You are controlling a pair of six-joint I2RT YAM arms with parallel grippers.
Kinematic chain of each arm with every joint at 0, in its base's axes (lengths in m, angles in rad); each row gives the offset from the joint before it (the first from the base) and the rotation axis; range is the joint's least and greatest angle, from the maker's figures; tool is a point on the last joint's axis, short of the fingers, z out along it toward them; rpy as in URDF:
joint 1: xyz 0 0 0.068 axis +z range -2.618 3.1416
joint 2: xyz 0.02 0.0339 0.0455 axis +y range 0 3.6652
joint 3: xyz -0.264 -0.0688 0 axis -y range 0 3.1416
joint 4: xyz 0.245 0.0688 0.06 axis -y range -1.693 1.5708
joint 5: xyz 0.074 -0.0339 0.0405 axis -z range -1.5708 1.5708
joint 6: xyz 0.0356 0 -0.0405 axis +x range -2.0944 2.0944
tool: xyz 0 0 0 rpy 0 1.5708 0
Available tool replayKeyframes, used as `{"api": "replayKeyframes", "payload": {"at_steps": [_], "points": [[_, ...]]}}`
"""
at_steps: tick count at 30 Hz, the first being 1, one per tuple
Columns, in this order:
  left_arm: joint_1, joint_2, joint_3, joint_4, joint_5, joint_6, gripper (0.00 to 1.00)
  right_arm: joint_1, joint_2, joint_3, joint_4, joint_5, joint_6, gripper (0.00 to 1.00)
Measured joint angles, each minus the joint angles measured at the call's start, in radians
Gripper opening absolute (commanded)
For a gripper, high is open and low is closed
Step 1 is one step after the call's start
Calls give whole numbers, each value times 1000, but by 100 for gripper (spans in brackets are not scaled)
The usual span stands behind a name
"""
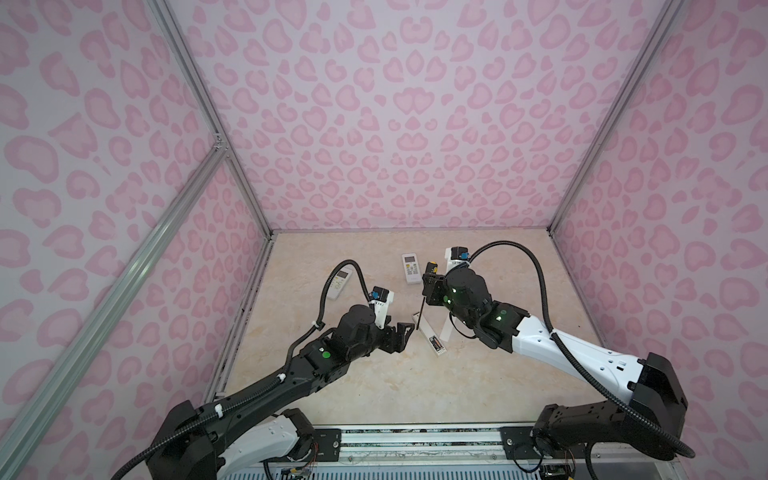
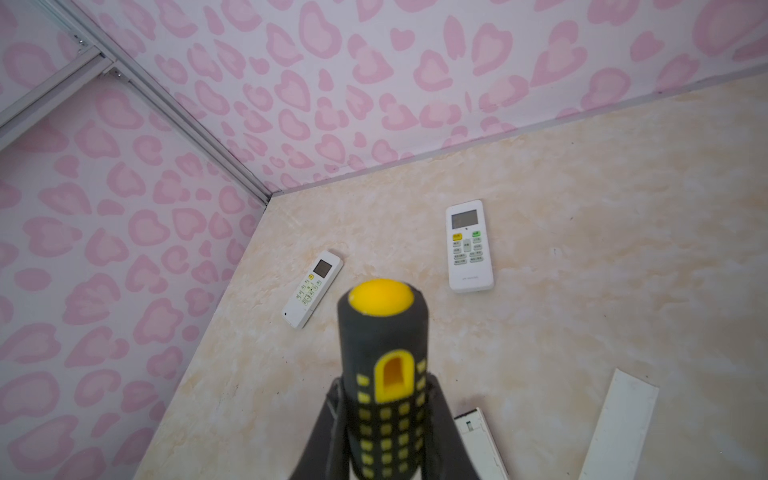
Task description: Unload the batteries from the remote control
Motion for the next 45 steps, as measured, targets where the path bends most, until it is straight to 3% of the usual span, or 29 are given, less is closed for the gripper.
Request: {"api": "replayKeyframes", "payload": {"at_steps": [10, 11, 14, 17, 19, 21, 23, 26, 31, 34, 37, 43, 45], "points": [[-31, 178, 87, 103, 142, 61, 56, -16, -80, -34, -51, -37, 123, 0], [-34, 191, 87, 104, 150, 64, 51, -17, -84, -34, -55, -43, 126, 0], [-36, 214, 91, 101, 157, 75, 16, -20, -93, -35, -69, -53, 140, 0], [-36, 214, 96, 102, 162, 90, 4, -20, -103, -43, -68, -71, 145, 0], [-36, 208, 96, 97, 161, 90, 4, -21, -110, -50, -66, -78, 145, 15], [-37, 186, 96, 74, 158, 99, 4, -26, -122, -59, -52, -106, 129, 42], [-36, 158, 96, 58, 158, 116, 4, -41, -140, -63, -44, -152, 87, 57], [-24, 106, 94, 53, 194, 154, 4, -91, -176, -43, -75, -240, -8, 65], [9, 63, 92, 51, 351, 201, 4, -178, -237, -24, -80, -459, -150, 68], [23, 54, 93, 45, 444, 217, 4, -192, -249, -34, -74, -601, -196, 67], [33, 54, 95, 35, 521, 227, 4, -201, -242, -46, -57, -720, -208, 60], [58, 55, 110, 17, 594, 243, 4, -206, -227, -70, 15, -860, -164, 9], [61, 55, 112, 13, 595, 245, 4, -205, -229, -72, 24, -858, -153, 0]]}}
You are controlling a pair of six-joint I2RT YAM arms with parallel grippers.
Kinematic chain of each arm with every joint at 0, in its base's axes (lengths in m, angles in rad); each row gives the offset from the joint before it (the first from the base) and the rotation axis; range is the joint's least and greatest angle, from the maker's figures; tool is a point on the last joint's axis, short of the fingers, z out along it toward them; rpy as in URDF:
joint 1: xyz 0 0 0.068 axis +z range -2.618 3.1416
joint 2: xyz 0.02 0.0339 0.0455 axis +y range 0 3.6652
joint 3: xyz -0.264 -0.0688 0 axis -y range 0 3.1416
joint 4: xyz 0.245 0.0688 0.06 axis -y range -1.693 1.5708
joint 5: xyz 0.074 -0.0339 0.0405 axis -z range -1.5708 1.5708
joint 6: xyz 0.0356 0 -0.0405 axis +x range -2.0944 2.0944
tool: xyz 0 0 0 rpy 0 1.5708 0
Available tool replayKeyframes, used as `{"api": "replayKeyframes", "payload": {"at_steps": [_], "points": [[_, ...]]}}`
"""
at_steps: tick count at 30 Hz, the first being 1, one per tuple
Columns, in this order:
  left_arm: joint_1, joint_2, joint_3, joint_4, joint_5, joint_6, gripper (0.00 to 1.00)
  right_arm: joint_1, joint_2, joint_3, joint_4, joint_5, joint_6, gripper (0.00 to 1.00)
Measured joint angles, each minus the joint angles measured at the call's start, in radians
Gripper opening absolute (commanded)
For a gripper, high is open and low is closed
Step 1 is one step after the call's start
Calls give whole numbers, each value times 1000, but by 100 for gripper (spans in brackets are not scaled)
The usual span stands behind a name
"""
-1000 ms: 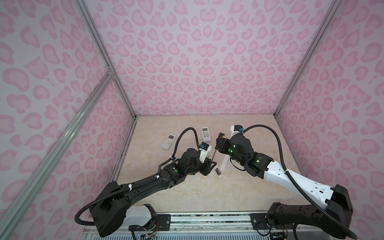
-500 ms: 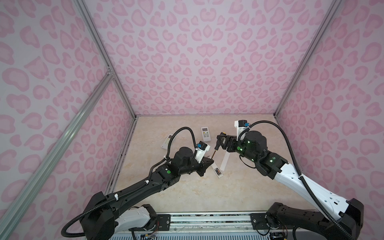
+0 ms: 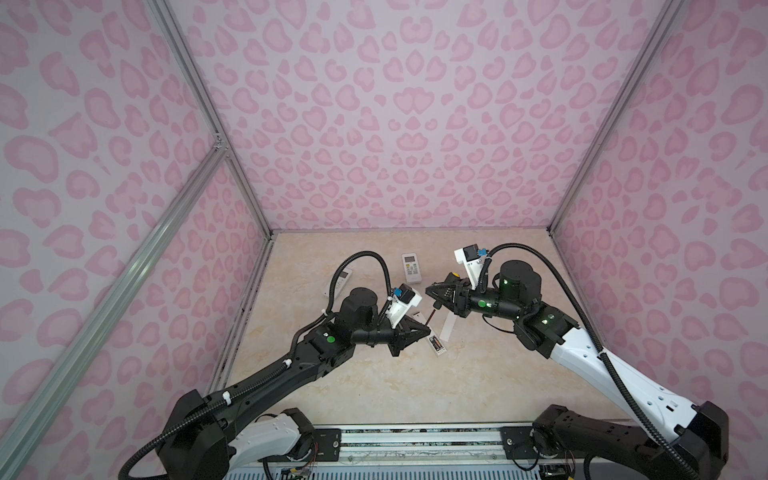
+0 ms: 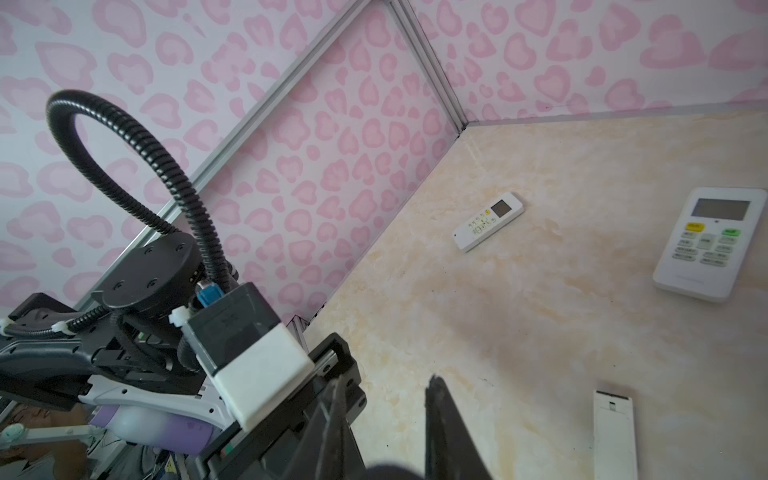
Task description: Unload the batteries from the remote control
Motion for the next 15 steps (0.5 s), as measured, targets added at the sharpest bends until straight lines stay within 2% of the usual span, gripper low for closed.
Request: {"api": "replayKeyframes", "payload": {"at_steps": [2, 3, 5, 7, 10, 15], "points": [[2, 2, 0, -5, -2, 4, 9, 0, -4, -9, 1, 5, 9, 0], [2, 3, 0, -8, -2, 5, 17, 0, -7, -14, 1, 16, 11, 0], [3, 4, 0, -10, -23, 2, 45, 0, -17, -29, 9, 40, 14, 0], [5, 8, 0, -14, -57, -13, 57, -1, -30, -45, 8, 98, 13, 0], [5, 21, 0, -29, -128, -35, 61, 0, -52, -64, -13, 208, 10, 0], [6, 60, -13, -58, -267, -107, 59, 5, -84, -111, -54, 429, -15, 0]]}}
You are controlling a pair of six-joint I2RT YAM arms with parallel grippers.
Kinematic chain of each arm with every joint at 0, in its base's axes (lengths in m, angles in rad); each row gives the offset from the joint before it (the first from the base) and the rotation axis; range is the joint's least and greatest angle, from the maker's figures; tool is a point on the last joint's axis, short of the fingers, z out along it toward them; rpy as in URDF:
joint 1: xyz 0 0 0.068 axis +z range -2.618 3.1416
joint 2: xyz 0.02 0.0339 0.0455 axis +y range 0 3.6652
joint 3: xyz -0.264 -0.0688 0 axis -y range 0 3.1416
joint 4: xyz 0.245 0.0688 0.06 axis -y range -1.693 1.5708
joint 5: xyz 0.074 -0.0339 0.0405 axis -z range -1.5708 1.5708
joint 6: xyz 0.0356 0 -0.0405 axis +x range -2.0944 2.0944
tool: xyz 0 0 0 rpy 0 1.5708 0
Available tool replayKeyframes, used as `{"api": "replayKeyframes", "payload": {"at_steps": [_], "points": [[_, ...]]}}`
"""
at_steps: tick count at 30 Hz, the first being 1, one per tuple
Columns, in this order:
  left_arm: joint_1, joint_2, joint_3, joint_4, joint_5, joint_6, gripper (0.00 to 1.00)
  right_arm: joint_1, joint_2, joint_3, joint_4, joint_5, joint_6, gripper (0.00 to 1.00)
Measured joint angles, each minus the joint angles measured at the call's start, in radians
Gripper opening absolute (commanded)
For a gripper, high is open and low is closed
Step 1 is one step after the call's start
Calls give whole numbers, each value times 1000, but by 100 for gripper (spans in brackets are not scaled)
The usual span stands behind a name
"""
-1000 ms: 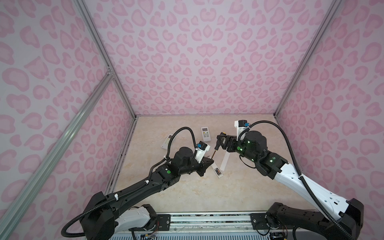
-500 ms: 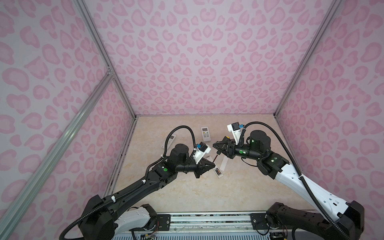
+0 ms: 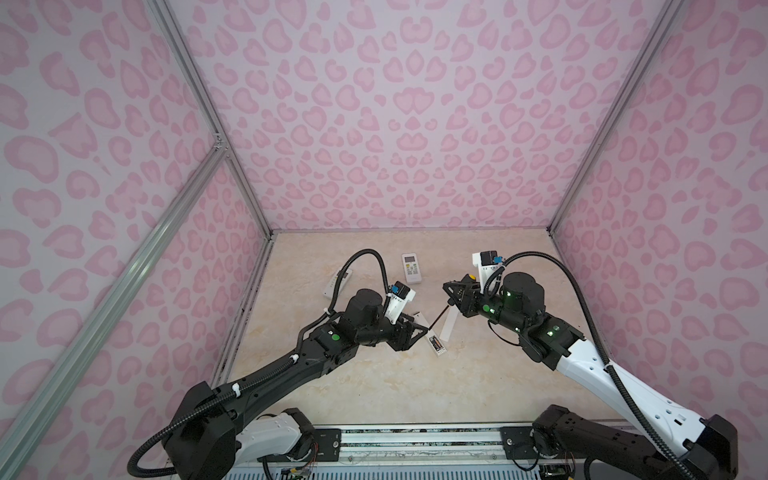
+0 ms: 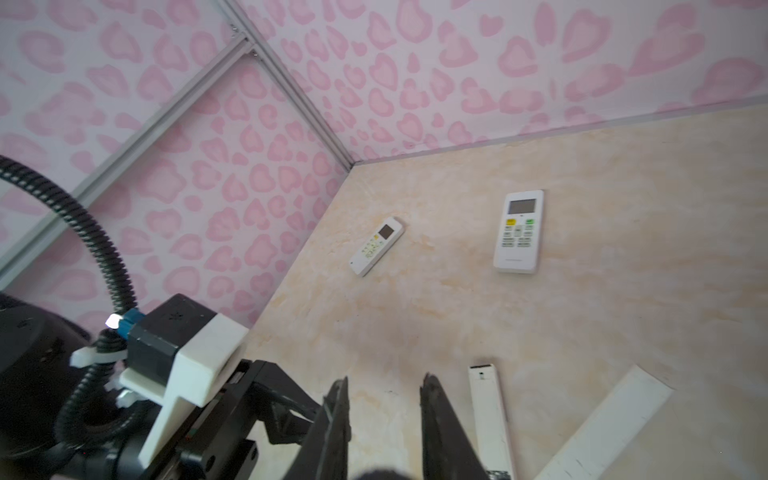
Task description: Unload the batteries from the remote control
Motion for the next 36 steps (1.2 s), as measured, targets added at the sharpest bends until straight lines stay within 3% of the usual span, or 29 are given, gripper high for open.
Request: {"api": "replayKeyframes", "payload": {"at_steps": [8, 16, 25, 36], "points": [[3, 134, -41, 25, -115, -232, 46, 105, 50, -65, -15, 296, -67, 0], [-5, 298, -39, 91, -137, -459, 38, 172, 152, -71, 36, 461, -131, 0], [-51, 426, -10, 158, -137, -666, 37, 187, 253, -71, 106, 505, -150, 0], [-58, 512, 33, 211, -136, -741, 31, 189, 328, -58, 144, 486, -152, 0]]}}
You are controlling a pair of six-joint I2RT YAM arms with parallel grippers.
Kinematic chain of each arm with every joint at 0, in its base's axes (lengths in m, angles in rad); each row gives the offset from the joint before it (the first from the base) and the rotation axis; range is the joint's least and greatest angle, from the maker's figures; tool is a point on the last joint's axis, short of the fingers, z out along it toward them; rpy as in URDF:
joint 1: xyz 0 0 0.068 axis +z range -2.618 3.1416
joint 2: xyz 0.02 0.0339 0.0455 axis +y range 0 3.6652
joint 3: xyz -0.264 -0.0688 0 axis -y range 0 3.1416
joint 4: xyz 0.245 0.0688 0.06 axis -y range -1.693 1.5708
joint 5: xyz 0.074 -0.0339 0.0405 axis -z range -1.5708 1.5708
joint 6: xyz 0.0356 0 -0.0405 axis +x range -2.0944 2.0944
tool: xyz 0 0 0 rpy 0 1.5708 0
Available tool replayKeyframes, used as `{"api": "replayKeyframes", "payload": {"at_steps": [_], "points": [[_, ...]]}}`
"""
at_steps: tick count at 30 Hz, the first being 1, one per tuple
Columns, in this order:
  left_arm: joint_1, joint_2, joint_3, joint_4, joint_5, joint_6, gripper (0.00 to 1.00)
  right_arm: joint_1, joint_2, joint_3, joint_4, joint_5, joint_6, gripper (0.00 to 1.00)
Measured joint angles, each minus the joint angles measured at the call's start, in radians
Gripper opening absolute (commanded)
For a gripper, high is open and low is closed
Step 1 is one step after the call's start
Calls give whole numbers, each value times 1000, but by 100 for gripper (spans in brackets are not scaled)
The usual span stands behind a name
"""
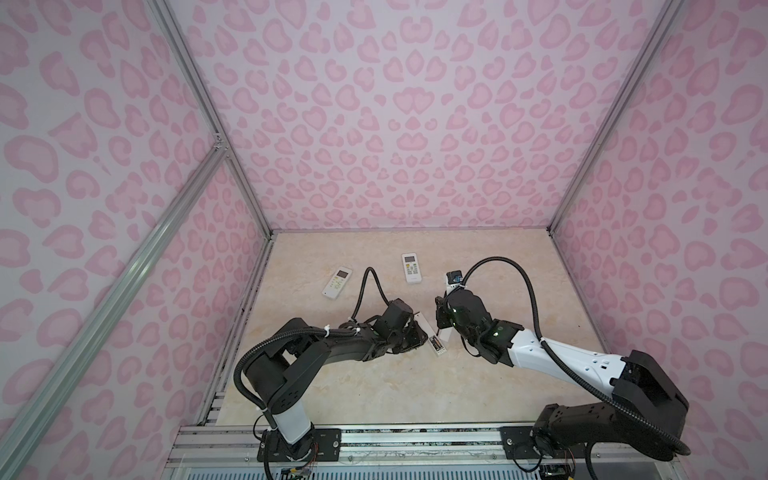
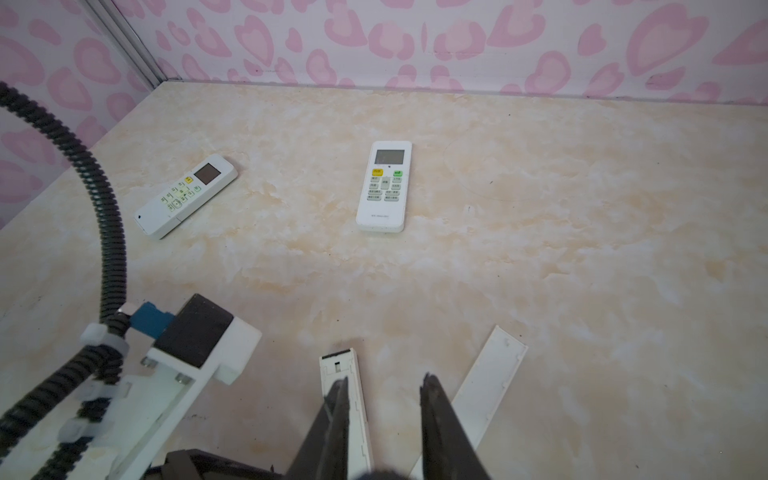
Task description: Unload the batteries from the remote control
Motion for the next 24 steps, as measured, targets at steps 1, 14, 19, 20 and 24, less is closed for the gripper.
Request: {"api": "replayKeyframes", "payload": {"at_steps": [1, 14, 19, 20, 24], "points": [[0, 3, 0, 0, 0, -1, 31, 0, 2, 1, -1, 0, 0, 0], [0, 37, 18, 2, 0, -19, 31, 2, 35, 18, -23, -3, 10, 0], [0, 47, 27, 5, 0, -26, 32, 5, 55, 39, -39, 5, 13, 0], [0, 47, 27, 5, -1, -26, 32, 10, 58, 45, -47, 10, 16, 0], [0, 48, 28, 11, -6, -35, 32, 32, 67, 60, -69, 48, 32, 0]]}}
